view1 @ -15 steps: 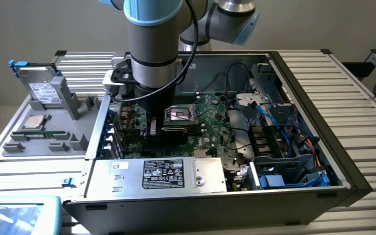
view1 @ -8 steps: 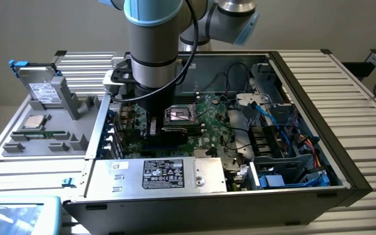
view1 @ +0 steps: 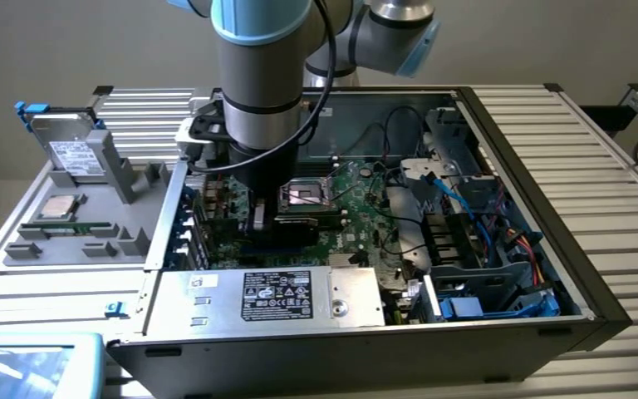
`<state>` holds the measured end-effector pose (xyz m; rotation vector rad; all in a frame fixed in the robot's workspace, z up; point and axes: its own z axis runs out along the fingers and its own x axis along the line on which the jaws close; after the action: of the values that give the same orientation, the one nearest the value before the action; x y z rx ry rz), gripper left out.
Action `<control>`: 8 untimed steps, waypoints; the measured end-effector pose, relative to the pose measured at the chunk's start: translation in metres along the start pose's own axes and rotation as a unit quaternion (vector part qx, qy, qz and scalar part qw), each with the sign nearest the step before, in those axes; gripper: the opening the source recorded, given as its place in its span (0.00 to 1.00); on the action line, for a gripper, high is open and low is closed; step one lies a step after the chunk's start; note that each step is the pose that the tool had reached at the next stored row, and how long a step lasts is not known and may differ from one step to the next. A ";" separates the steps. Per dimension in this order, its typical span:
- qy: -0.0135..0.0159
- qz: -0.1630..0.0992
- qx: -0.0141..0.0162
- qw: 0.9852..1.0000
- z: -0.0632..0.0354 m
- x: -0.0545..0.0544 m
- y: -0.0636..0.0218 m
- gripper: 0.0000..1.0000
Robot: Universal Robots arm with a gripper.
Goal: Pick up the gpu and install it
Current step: 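Insert the gpu into the slot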
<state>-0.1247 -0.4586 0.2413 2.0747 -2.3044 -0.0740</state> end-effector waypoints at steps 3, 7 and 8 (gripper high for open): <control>0.000 0.000 0.000 1.000 0.0001 0.000 0.0000 0.29; 0.000 -0.001 0.000 1.000 0.0000 0.000 -0.0020 0.29; 0.000 -0.001 0.000 1.000 0.0000 0.000 -0.0022 0.29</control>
<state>-0.1225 -0.4586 0.2412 2.0782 -2.3013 -0.0742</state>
